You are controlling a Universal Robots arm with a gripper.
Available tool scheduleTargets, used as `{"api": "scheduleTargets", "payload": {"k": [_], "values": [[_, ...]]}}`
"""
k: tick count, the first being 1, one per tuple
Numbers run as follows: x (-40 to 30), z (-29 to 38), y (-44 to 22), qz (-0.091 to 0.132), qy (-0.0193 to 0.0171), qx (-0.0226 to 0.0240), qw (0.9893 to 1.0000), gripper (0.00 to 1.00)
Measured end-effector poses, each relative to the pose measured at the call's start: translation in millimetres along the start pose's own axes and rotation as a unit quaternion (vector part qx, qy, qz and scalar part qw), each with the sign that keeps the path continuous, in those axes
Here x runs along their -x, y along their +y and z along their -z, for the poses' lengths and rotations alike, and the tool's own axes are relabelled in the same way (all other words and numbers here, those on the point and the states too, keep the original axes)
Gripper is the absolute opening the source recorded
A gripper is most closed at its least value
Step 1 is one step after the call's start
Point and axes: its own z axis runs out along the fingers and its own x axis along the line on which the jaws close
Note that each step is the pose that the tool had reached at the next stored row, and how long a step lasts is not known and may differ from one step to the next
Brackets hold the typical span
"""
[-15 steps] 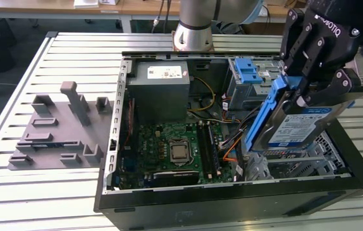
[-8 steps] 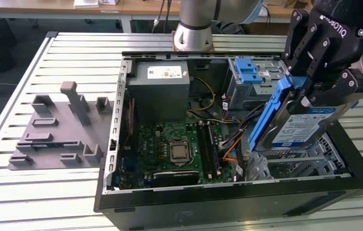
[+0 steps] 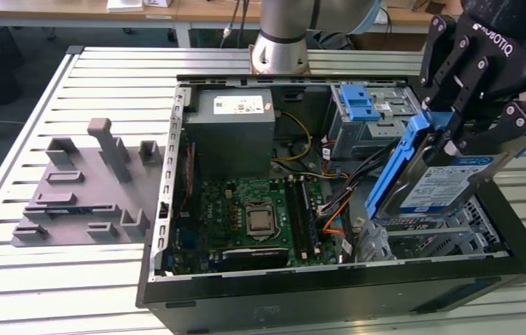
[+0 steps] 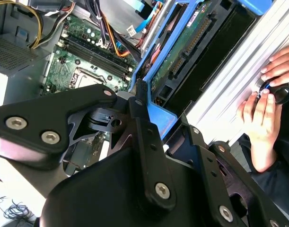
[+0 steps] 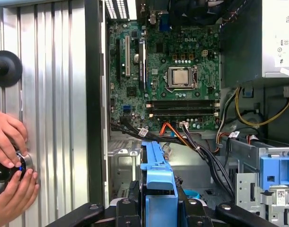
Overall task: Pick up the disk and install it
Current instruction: 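Insert the disk into the insertion slot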
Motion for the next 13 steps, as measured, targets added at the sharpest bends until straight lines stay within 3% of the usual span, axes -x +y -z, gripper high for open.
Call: {"api": "scheduleTargets", "payload": {"k": [13], "values": [[0.3, -2.6, -13.5, 0.0, 0.0, 0.0, 1.0, 0.37]]}}
